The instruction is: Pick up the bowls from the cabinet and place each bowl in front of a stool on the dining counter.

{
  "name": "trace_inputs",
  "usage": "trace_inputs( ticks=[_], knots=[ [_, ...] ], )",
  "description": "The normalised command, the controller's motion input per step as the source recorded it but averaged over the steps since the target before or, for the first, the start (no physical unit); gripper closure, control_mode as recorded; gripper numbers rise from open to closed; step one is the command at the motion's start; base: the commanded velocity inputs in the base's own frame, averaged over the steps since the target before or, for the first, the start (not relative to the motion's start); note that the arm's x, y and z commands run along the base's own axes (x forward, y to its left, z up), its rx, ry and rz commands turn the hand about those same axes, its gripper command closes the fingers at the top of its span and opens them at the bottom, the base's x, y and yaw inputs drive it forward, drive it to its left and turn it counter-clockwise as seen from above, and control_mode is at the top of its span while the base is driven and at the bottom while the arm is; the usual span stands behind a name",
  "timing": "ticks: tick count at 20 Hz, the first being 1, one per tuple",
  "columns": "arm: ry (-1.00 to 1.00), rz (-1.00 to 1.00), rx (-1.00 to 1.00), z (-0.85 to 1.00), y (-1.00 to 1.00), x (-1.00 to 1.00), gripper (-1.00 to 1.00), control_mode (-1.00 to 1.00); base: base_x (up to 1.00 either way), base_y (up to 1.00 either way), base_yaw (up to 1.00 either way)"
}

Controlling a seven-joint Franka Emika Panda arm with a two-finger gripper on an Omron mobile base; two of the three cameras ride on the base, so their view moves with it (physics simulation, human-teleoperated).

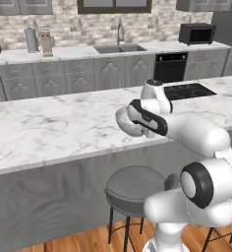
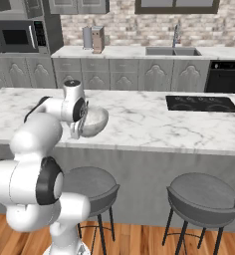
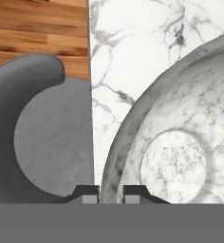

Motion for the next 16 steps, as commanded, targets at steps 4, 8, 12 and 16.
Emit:
trace_inputs(
  ticks=[4,8,12,16],
  knots=[
    [0.04,0.00,-0.03,-0.20,0.06,0.46,1.00,-1.00,0.00,0.00,0.00],
    [0.02,0.00,0.00,-0.31,0.05,0.35,1.00,-1.00,0.00,0.00,0.00],
    [0.03,0.00,0.00,-0.43,0.02,0.22,1.00,-1.00,0.00,0.00,0.00],
    [0.00,0.00,0.00,-0.47,0.01,0.02,1.00,-1.00,0.00,0.00,0.00]
  ],
)
